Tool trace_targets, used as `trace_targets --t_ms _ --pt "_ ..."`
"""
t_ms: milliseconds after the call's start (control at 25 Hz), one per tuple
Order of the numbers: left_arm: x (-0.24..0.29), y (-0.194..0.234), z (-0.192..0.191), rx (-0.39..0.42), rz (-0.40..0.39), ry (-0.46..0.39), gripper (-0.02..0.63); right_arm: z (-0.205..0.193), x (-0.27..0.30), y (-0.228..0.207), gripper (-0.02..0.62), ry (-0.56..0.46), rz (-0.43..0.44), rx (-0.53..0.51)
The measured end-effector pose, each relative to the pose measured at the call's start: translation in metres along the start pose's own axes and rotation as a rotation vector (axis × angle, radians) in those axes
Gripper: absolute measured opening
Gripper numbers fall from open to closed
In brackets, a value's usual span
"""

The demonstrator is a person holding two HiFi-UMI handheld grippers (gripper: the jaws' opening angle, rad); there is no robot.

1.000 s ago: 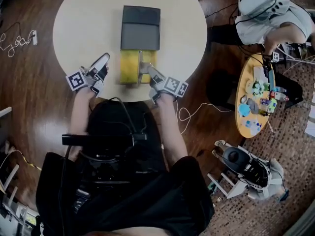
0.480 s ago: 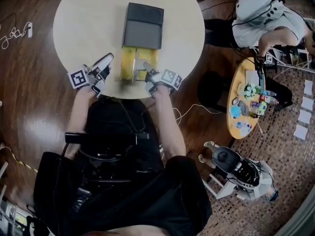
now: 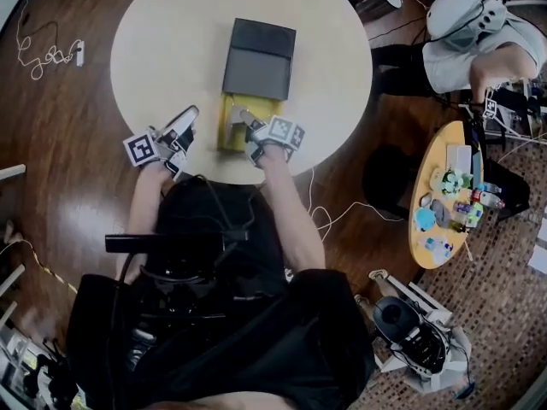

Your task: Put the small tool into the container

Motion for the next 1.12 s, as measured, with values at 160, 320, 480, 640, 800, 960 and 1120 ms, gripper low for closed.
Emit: trace_targets --t_ms 160,320,480,640,800,960,1120 --pt "0.007 -0.003 -0.005 0.014 0.014 0.006 0.109 -0.004 0.006 -0.003 -0.006 0.027 0.019 -0.004" --pt "0.012 -0.006 -0.011 0.021 0.04 0.022 0.109 -0.009 0.007 -0.004 -0.006 0.047 0.018 -0.017" --pt "0.011 -0.007 -0.01 0.021 0.055 0.033 0.109 -0.01 0.012 -0.002 -0.006 0.085 0.007 -0.047" --pt "0.012 -0.005 -0.012 0.02 0.063 0.039 0.109 -0.01 0.016 0.0 -0.006 0.163 -0.029 -0.084" --pt "0.018 -0.005 -0.013 0.027 0.056 0.05 0.109 -0.009 0.016 0.006 0.103 0.194 -0.042 -0.086" --pt "0.021 -0.004 -0.014 0.023 0.041 0.061 0.109 -0.01 0.014 0.012 0.172 0.198 -0.048 -0.089" --pt "0.025 -0.002 -0.015 0.014 0.032 0.068 0.109 -0.009 0.007 0.018 0.175 0.174 -0.076 -0.129"
Point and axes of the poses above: the fingertips, and each gripper's own axes: x forward along the fingers, y to its left, z out of its top, the point moved 10 cm from there along -x, backward along the fingers, and after that the axes turned 2 degrees about z, right-handed, at the moved point
